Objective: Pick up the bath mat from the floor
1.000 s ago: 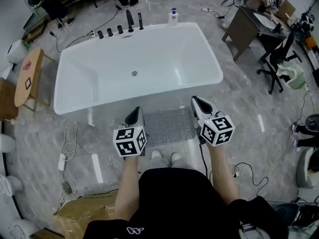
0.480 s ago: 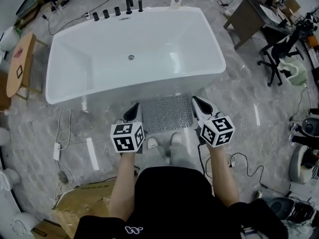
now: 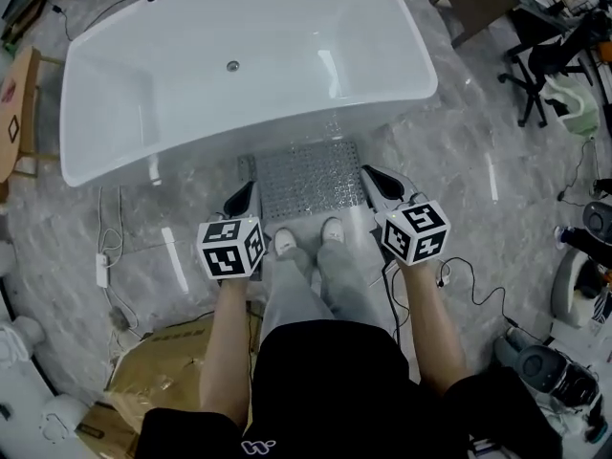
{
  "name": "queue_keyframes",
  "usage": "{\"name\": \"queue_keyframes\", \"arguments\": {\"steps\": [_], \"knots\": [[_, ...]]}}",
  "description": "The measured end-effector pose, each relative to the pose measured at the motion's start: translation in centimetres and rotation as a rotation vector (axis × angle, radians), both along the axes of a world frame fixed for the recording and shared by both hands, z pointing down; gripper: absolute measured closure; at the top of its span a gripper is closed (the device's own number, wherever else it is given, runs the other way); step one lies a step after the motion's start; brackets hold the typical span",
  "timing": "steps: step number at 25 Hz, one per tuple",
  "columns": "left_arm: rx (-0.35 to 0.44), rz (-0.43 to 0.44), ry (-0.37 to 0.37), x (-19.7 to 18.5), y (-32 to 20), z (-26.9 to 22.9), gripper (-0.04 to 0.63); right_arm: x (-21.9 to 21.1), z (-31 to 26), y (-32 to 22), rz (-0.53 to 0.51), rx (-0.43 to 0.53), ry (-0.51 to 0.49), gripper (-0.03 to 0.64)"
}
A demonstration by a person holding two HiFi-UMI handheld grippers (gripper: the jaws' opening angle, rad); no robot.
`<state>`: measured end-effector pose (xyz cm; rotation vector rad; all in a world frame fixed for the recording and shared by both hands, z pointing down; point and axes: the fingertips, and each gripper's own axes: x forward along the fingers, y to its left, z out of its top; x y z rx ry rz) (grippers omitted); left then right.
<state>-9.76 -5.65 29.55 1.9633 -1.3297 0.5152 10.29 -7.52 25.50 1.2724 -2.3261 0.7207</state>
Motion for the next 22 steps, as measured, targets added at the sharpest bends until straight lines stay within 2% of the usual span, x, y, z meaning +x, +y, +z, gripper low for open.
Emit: {"name": "queue_keyframes", "arguments": {"steps": [11, 16, 22], "knots": [[-0.126, 0.012, -0.029, 0.7, 0.1, 9.6, 0.595, 1.2, 9.2, -0.3, 0.002, -0.121, 0.004, 0.609], [-0.19, -0.013, -0.034, 0.7, 1.0, 13.8, 0.595, 1.4, 13.1, -0.4, -0.06, -0.164, 0.03, 0.61], [-0.237, -0.047, -0.034, 1.0, 0.8, 18.8, 0.595, 2.5, 18.1, -0.9, -0.06, -0.215, 0.032, 0.61]]}}
